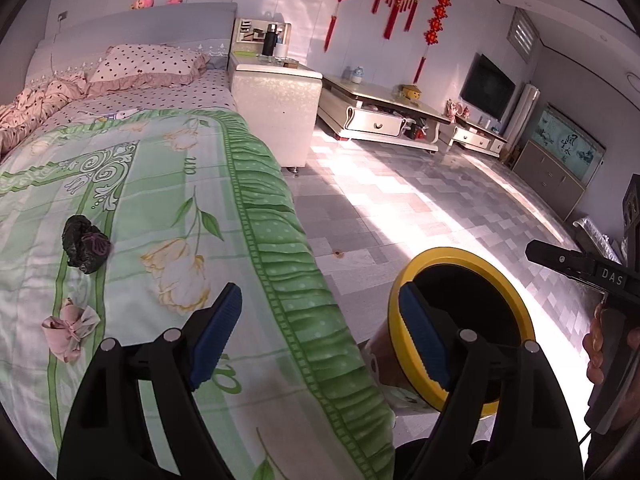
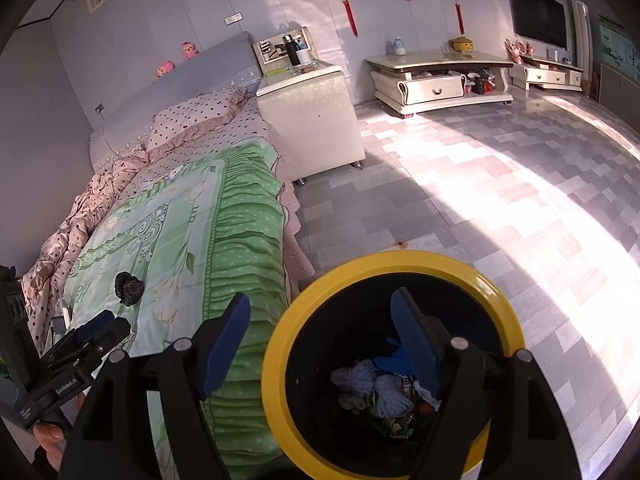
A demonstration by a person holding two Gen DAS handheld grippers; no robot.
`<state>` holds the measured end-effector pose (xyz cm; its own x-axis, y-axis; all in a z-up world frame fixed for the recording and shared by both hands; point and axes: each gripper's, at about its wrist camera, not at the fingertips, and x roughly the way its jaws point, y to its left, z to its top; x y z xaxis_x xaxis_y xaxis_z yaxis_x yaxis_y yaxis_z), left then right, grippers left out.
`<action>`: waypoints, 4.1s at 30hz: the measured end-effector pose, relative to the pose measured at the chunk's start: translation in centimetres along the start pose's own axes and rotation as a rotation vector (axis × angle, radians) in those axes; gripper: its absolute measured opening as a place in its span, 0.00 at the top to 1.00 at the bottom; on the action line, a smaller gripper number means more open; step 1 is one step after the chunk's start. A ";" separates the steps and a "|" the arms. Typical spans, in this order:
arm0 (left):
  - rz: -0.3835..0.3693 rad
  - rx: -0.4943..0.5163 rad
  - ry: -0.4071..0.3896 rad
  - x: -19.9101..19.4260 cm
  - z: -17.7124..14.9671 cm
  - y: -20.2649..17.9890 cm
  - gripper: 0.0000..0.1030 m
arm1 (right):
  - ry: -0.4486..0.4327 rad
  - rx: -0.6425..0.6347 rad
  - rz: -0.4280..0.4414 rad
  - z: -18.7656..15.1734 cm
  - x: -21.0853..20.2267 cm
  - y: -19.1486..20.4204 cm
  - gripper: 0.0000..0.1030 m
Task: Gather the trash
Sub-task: 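Move both tools back over the bed, then grasp the pink cloth bundle with the left tool while the right tool grasps the black bag, then carry the pink bundle and black bag over the yellow bin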
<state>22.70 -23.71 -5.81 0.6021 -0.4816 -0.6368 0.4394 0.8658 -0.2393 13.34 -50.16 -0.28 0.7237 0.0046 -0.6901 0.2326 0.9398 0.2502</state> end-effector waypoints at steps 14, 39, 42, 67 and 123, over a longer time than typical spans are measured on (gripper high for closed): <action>0.178 -0.120 -0.044 -4.1 -0.8 13.3 0.17 | 0.000 -0.200 0.124 2.6 5.2 13.9 0.14; 0.241 -0.328 0.036 0.5 -6.1 27.3 0.18 | 0.323 -0.598 0.408 1.4 25.1 36.7 0.13; 0.222 -0.353 0.042 1.3 -6.5 28.1 0.20 | 0.365 -0.613 0.415 0.7 27.7 38.5 0.13; 0.115 -0.360 0.023 3.0 -7.1 28.6 0.64 | 0.475 -0.586 0.457 -2.2 34.7 42.7 0.66; 0.049 0.045 -0.256 -14.8 2.4 -4.7 0.65 | -0.130 -0.112 0.357 6.9 -7.6 7.7 0.68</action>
<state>13.38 -20.97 6.49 0.7696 -0.4631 -0.4396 0.4314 0.8847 -0.1767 14.16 -45.32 11.58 0.8240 0.3018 -0.4795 -0.1162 0.9183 0.3784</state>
